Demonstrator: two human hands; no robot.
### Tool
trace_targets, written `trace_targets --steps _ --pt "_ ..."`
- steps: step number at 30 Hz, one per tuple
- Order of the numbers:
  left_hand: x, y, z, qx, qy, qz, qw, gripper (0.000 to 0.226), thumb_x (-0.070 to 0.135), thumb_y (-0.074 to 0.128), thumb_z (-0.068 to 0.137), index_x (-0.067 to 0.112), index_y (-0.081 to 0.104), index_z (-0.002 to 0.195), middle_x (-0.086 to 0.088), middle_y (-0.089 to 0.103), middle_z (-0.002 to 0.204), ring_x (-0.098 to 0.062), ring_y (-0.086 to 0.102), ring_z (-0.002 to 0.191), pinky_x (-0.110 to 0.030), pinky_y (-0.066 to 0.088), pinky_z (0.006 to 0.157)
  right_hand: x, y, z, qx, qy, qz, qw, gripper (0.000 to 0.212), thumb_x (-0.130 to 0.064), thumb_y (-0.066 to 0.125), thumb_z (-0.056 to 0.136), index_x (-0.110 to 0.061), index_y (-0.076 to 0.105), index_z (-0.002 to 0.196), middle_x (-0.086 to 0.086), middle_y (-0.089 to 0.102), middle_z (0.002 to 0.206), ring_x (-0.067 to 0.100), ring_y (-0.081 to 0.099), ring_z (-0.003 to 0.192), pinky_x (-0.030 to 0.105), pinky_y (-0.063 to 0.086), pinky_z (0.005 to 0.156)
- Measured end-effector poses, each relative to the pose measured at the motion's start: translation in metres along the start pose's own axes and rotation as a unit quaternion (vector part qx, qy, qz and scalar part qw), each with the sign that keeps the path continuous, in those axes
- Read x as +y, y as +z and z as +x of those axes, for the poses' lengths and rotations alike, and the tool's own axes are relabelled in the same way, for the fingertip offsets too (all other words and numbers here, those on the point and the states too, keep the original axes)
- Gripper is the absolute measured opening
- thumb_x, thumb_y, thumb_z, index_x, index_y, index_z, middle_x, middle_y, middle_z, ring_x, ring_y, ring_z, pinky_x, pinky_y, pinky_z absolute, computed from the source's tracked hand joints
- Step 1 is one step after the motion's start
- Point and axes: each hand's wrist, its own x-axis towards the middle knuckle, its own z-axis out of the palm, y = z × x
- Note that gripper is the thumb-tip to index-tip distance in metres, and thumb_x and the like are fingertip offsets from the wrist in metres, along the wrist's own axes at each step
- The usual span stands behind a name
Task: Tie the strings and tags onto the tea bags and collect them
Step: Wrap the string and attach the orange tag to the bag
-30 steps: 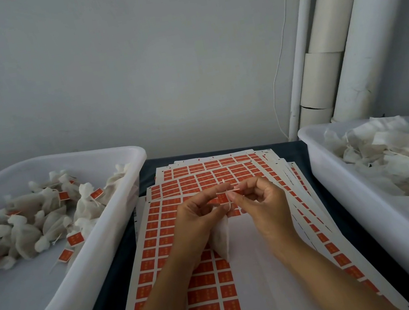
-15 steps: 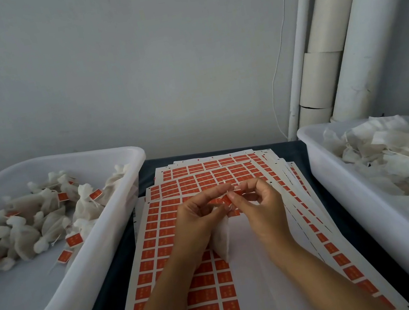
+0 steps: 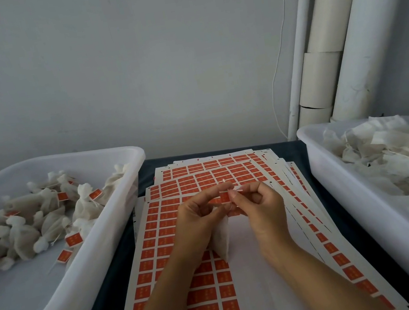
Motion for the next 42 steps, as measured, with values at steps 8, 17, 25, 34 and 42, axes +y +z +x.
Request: trace_targets --steps 8,17,25,34,42 --pt "0.002 0.002 -0.001 0.013 -0.008 -0.027 1.0 0.044 0.008 0.067 0.083 0.027 0.056 0.121 0.014 0.069 0.106 -0.01 0.068 0.092 -0.016 0.053 0.068 -0.002 -0.002 0.002 -0.004 -0.045 -0.033 0.998 0.013 -0.019 0.069 0.082 -0.025 0.059 0.087 -0.009 0.067 0.087 0.008 0.067 0.078 0.013 0.054 0.065" --pt "-0.003 0.012 -0.001 0.05 -0.017 0.056 0.997 0.013 0.017 0.064 0.085 0.009 0.059 0.095 0.007 0.068 0.075 -0.01 0.066 0.065 -0.014 0.051 0.062 0.003 -0.002 0.002 0.024 -0.018 0.003 1.0 0.013 -0.022 0.072 0.079 -0.023 0.063 0.087 -0.013 0.069 0.086 0.006 0.068 0.08 0.016 0.055 0.07" --pt "-0.004 0.012 -0.001 0.047 0.007 0.088 0.995 0.004 0.017 0.065 0.084 0.021 0.064 0.085 0.014 0.068 0.071 -0.003 0.064 0.063 -0.009 0.048 0.057 0.006 -0.001 0.001 0.021 0.019 0.031 0.999 0.006 -0.02 0.071 0.08 -0.022 0.066 0.082 -0.022 0.068 0.073 -0.002 0.066 0.078 0.012 0.054 0.065" --pt "-0.004 0.012 0.0 0.052 -0.003 0.137 0.989 0.009 0.021 0.059 0.09 0.019 0.065 0.083 0.012 0.064 0.061 0.0 0.057 0.053 -0.007 0.042 0.05 0.005 0.002 -0.003 0.004 -0.064 -0.037 0.997 0.023 -0.024 0.068 0.082 -0.025 0.055 0.102 -0.021 0.064 0.089 0.001 0.065 0.085 0.004 0.047 0.06" --pt "-0.001 0.006 0.001 0.046 0.003 0.248 0.968 0.01 0.016 0.062 0.088 0.024 0.055 0.09 0.009 0.064 0.077 -0.001 0.062 0.061 -0.012 0.052 0.06 -0.009 -0.014 0.013 -0.114 -0.093 -0.101 0.984 0.034 -0.05 0.054 0.075 -0.028 0.06 0.1 -0.02 0.062 0.085 -0.001 0.06 0.079 0.006 0.045 0.061"
